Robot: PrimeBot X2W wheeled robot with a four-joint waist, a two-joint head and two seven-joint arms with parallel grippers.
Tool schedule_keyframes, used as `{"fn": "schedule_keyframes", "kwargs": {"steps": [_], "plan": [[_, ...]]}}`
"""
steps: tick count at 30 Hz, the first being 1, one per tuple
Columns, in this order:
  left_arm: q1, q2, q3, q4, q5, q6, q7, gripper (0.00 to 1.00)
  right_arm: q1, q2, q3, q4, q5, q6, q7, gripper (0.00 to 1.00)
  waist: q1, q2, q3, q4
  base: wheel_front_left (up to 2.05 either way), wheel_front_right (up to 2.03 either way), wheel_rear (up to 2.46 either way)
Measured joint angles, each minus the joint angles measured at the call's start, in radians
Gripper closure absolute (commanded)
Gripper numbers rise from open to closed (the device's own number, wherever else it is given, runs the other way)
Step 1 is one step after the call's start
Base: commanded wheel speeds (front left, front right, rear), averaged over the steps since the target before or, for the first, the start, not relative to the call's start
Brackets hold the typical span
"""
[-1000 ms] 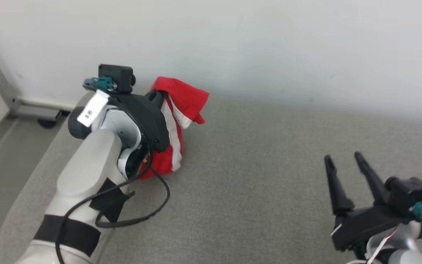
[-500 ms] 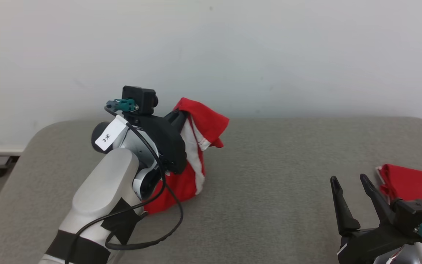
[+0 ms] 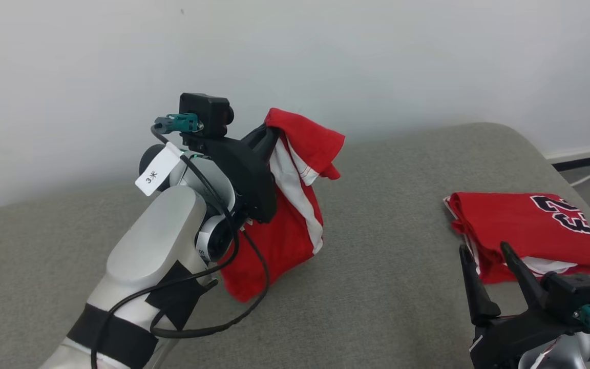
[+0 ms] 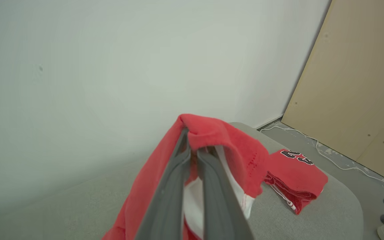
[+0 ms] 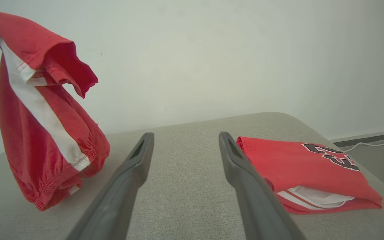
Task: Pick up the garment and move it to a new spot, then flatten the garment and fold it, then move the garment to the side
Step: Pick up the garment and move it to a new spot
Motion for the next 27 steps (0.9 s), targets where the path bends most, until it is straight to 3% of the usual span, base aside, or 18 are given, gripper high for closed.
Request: {"fn": "schedule_keyframes", "kwargs": {"steps": [8,15,27], "plan": [[-0.041,-0.006,-0.062,-0.014,-0.045,0.008,-0.012,1.0,0.004,0.001,-0.02,0.005,0.003,-0.002,-0.016,0.0,0.0,0.0001,0.021,-0.056,0.0,0.0,0.0],[0.002,-0.002,-0.078,0.111,-0.043,0.015,0.002,1.0,0.002,0.004,-0.02,0.021,0.012,-0.002,-0.026,0.0,0.0,0.0001,0.032,-0.029,0.0,0.0,0.0],[0.033,0.004,-0.149,0.207,-0.013,-0.022,0.009,1.0,-0.021,0.013,0.003,0.045,0.013,0.003,-0.04,0.0,0.0,0.0001,0.049,0.007,0.0,0.0,0.0]]}}
